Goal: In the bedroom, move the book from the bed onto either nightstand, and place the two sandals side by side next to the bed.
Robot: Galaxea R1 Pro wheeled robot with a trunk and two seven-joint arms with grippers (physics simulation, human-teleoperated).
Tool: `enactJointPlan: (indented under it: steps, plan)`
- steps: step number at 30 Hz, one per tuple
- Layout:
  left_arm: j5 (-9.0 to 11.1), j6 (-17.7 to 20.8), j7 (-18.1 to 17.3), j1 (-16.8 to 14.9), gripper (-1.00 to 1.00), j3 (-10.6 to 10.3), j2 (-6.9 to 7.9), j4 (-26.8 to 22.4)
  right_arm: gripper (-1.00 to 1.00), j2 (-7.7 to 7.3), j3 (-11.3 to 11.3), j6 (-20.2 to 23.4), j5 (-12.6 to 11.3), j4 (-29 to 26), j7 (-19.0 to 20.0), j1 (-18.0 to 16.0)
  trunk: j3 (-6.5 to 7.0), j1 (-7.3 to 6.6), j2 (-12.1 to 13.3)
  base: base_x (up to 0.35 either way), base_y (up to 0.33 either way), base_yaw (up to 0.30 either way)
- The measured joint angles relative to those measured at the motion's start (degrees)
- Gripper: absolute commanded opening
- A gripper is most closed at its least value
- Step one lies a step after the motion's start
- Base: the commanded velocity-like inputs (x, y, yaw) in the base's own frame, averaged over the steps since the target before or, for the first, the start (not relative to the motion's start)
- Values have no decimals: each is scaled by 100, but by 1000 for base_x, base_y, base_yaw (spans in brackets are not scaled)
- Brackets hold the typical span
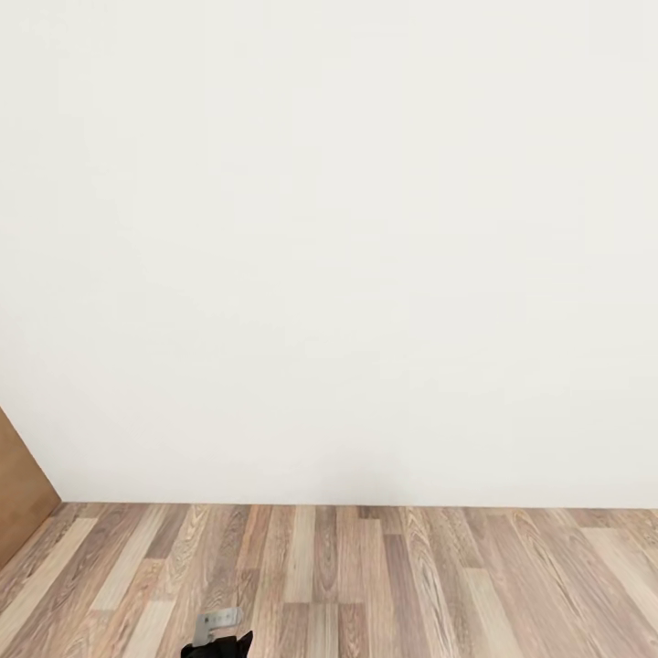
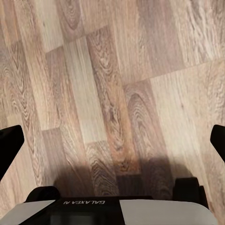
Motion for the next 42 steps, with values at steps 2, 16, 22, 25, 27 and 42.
enactJointPlan:
  steps: [2,16,22,25,27,42]
  plan:
    - [-1,0,-3,0,100,-1,-1,2,100,0,0,0,2,-1,0,0,0,1,0,54,0,0]
    - [-1,-2,-4,0,100,-10,-51,10,100,9,9,0,35,2,-28,0,0,-2,0,208,0,0]
    - [0,-2,-5,0,100,-10,-57,10,100,16,9,0,35,2,-30,0,0,-2,0,327,0,0]
    - [2,-2,-4,0,100,-10,-66,10,100,20,13,0,37,21,-37,0,0,-2,0,328,0,0]
    - [3,-2,-7,0,100,-10,-78,10,100,23,16,0,43,37,-36,0,0,-2,0,328,0,0]
    - [6,-2,-4,0,100,-10,-148,10,100,19,19,0,52,53,-35,0,0,-2,0,328,0,0]
